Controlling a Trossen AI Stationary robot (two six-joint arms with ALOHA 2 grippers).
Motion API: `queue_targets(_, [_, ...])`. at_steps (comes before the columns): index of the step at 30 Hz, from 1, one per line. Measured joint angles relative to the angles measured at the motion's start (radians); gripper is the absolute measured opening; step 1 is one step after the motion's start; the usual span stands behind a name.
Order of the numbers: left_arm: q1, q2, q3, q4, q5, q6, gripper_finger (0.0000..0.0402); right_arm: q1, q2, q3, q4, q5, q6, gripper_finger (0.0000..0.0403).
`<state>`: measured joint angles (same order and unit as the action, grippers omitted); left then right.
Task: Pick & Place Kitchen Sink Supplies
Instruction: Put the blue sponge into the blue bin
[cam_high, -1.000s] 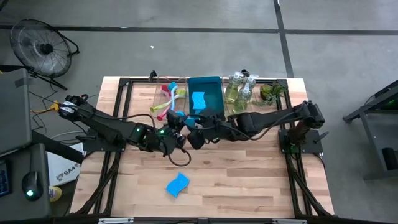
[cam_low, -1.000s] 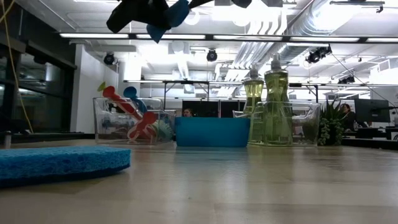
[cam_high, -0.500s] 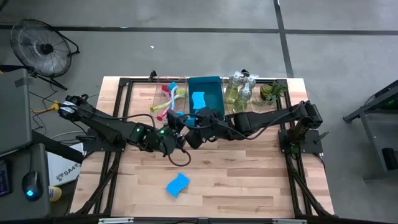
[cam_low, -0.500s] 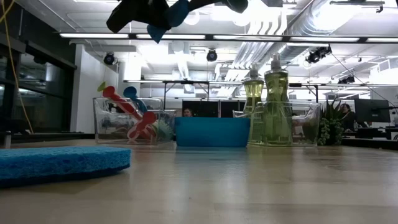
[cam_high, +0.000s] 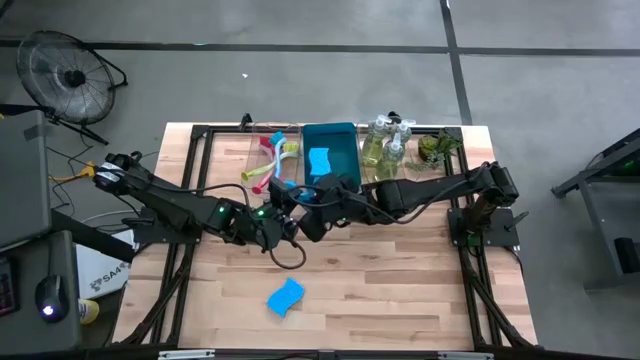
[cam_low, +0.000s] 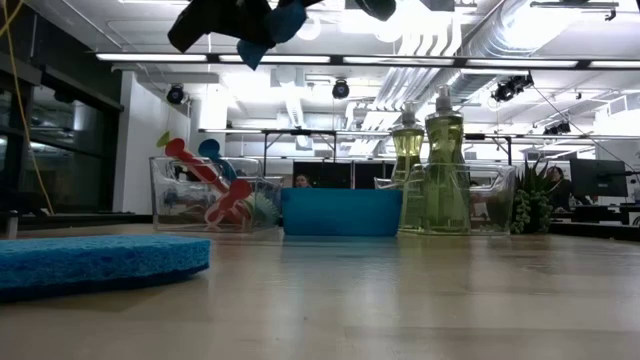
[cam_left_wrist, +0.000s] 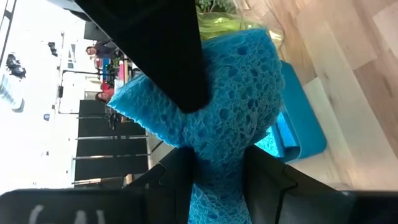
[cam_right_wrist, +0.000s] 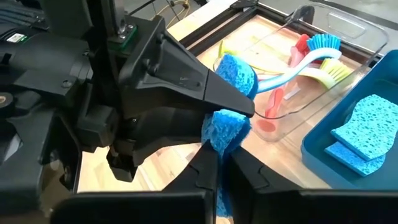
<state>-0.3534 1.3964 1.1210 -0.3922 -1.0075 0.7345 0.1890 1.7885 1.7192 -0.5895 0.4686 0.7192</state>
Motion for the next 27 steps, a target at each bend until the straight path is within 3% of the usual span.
queue_targets(9, [0.0, 0.0, 0.0, 0.0, 0.034, 0.001, 0.0121, 0.001, 0.0, 0.0, -0.009, -0.016, -0.004, 0.0007])
queue_targets(20, [0.0, -0.017, 0.0, 0.0, 0.032, 0.001, 0.0242, 0.0, -0.014, 0.0, -0.04, -0.006, -0.006, 0.0003])
queue_targets(27, [0.0, -0.06, -0.001, -0.079, -0.01, 0.002, 0.0266, 0.001, -0.046, 0.0, -0.133, 0.046, -0.001, 0.0002])
